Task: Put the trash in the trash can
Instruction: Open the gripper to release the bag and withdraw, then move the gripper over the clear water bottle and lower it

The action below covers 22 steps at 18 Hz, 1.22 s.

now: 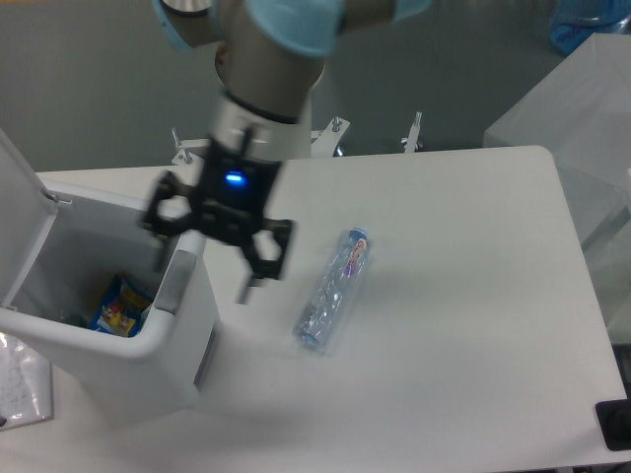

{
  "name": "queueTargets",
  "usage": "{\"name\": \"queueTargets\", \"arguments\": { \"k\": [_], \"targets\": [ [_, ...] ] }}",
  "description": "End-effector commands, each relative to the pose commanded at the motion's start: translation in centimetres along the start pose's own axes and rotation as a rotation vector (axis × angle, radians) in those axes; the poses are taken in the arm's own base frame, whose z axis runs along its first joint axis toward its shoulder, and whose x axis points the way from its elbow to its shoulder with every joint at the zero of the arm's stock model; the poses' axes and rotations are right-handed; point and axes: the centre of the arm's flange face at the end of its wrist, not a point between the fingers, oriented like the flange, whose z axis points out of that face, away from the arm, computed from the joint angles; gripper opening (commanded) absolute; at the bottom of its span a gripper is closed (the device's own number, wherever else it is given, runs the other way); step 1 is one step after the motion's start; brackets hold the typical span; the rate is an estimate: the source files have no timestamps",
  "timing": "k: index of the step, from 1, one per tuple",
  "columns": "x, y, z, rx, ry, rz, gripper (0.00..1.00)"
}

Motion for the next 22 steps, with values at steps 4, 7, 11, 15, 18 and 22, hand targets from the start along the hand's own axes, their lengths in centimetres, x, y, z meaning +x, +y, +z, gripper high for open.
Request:
{"name": "queueTargets", "arguments": {
  "k": [4, 7, 11, 15, 18, 22],
  "targets": [
    [-7.2, 2.7, 2.7, -0.049, -0.028, -0.078, 1.00],
    [-9.4, 4.4, 5.4, -0.119, -0.054, -0.080, 1.00],
    [-9.8, 7.6, 8.3, -0.217, -0.065, -0.051, 1.00],
    [-8.9, 11.7, 11.0, -0.356, -0.084, 0.029, 1.00],
    [-8.5, 12.5, 13.0, -0.403, -0.078, 0.051, 1.00],
    [-7.1, 13.2, 16.0, -0.489, -0.095, 0.092, 1.00]
  ]
}}
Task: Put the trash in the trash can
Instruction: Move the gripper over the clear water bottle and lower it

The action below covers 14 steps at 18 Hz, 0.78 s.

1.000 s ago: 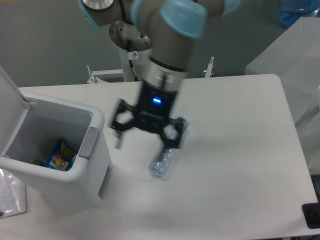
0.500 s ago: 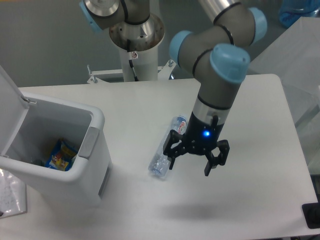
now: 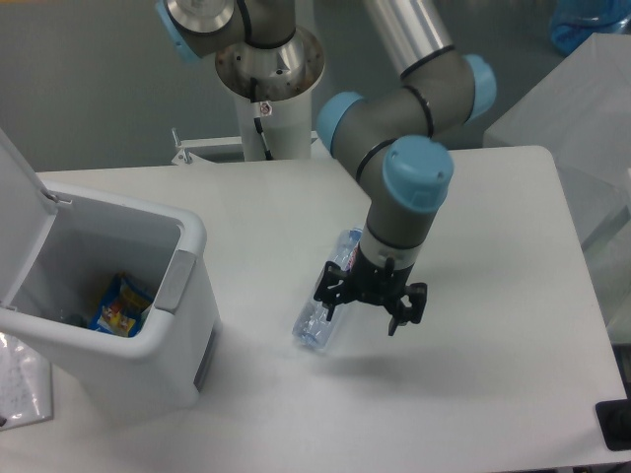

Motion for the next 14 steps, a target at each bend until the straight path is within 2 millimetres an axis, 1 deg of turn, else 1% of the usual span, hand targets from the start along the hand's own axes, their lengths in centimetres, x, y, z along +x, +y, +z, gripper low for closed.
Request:
{"name": "queueTargets", "arguments": {
  "k": [4, 7, 12, 14],
  "targets": [
    [0.1, 0.1, 0.4, -0.016, 0.002, 0.001, 1.00],
    [0.6, 0.4, 1.1, -0.028, 0.013, 0.002, 1.00],
    [1.7, 1.4, 3.0, -0.082, 0.018, 0.027, 1.00],
    [2.9, 1.3, 3.6, -0.094, 0.026, 0.056, 1.00]
  ]
}}
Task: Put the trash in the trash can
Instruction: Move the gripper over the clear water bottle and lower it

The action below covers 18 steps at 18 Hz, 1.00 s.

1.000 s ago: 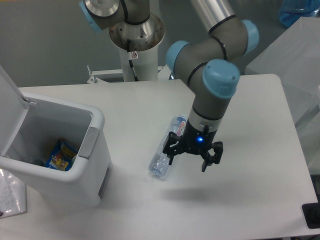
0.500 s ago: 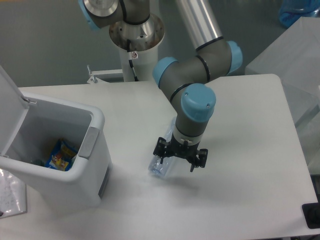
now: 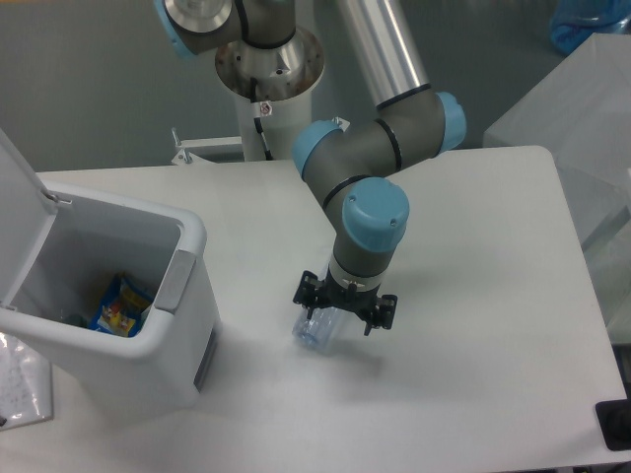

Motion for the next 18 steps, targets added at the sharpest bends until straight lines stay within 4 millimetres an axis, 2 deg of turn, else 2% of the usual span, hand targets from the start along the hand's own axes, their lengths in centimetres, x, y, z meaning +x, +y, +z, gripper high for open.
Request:
{"name": "queueTargets", "arguments": {
  "k": [5, 8, 16, 18],
  "targets": [
    [1.2, -0.7, 1.1, -0.014, 0.011, 0.018, 1.00],
    [0.9, -0.7, 2.4, -0.048, 0.004, 0.015, 1.00],
    [0.5, -1.1, 3.4, -0.072, -0.010, 0.018, 1.00],
    [0.3, -0.9, 3.5, -0.098, -0.036, 0.022, 0.96]
  ]
}}
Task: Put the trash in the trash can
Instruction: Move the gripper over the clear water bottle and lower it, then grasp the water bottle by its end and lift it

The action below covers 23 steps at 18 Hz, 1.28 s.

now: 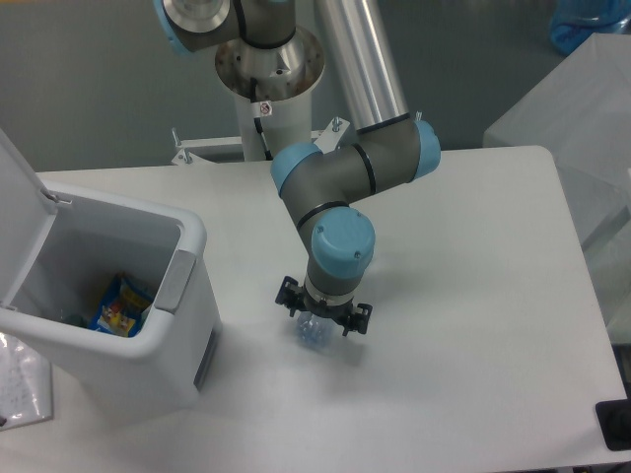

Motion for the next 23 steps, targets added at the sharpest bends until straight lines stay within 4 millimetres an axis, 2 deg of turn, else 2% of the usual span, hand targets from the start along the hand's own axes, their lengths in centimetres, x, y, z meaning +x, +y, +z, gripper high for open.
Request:
{"name": "queueTargets", "arguments": {
  "k": [2, 6, 9, 18, 19, 21, 23],
  "targets": [
    [-0.1, 0.1, 0.1, -0.012, -0.010, 0.000, 0.90],
    [-0.2, 0.0, 0.0, -0.006, -0.011, -0.003, 0.64],
    [-0.6, -0.6, -1.2, 0.016, -0.023, -0.006, 0.51],
    [-1.9, -2.4, -5.4, 0.115, -0.044, -0.024, 0.47],
    [-2.2, -2.5, -6.5, 0.139, -0.048, -0.028, 0.47],
    [-2.3, -2.7, -10.1, 0.216, -0.052, -0.034, 0.47],
    [-3.0, -2.5, -12.5, 0.284, -0.038, -0.052, 0.47]
  ]
}}
